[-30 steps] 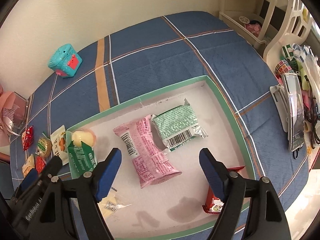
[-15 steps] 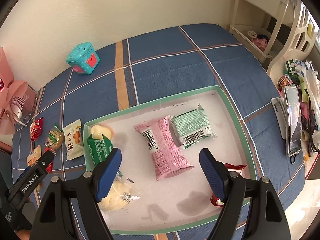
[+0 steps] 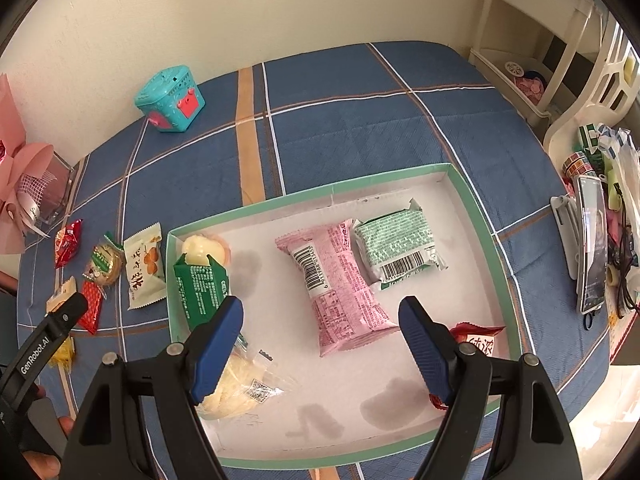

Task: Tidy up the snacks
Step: 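Move both tools back toward the snack pile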

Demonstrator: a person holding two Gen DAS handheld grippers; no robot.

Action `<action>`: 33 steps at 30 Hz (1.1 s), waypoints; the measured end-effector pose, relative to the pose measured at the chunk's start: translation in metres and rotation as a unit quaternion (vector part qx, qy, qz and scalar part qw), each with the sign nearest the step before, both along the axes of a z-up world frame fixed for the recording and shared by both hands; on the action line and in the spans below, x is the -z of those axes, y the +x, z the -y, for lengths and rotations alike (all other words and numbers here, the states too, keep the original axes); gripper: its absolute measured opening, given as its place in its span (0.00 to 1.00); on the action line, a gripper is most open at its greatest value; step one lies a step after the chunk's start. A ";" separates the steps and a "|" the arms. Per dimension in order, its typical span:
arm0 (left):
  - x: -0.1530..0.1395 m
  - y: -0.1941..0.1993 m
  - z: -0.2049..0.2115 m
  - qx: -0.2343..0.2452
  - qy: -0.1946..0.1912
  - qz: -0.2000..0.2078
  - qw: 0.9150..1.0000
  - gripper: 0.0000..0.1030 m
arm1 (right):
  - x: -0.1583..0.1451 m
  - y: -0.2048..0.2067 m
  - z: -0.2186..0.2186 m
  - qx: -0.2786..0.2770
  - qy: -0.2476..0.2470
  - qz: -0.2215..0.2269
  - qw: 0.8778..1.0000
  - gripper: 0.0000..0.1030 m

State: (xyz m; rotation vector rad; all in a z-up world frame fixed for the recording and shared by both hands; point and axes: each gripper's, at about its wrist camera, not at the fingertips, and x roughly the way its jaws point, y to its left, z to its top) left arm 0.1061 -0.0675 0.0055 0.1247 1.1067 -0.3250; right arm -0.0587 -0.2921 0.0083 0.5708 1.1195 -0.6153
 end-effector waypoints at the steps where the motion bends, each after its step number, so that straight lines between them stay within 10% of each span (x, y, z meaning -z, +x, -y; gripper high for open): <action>1: 0.000 0.000 0.000 0.000 0.001 0.001 1.000 1.00 | 0.001 0.000 0.000 0.000 0.003 0.000 1.000 0.93; 33: -0.002 0.047 -0.087 -0.066 -0.004 0.065 0.996 1.00 | 0.006 0.061 -0.075 -0.098 -0.027 0.093 0.990 0.99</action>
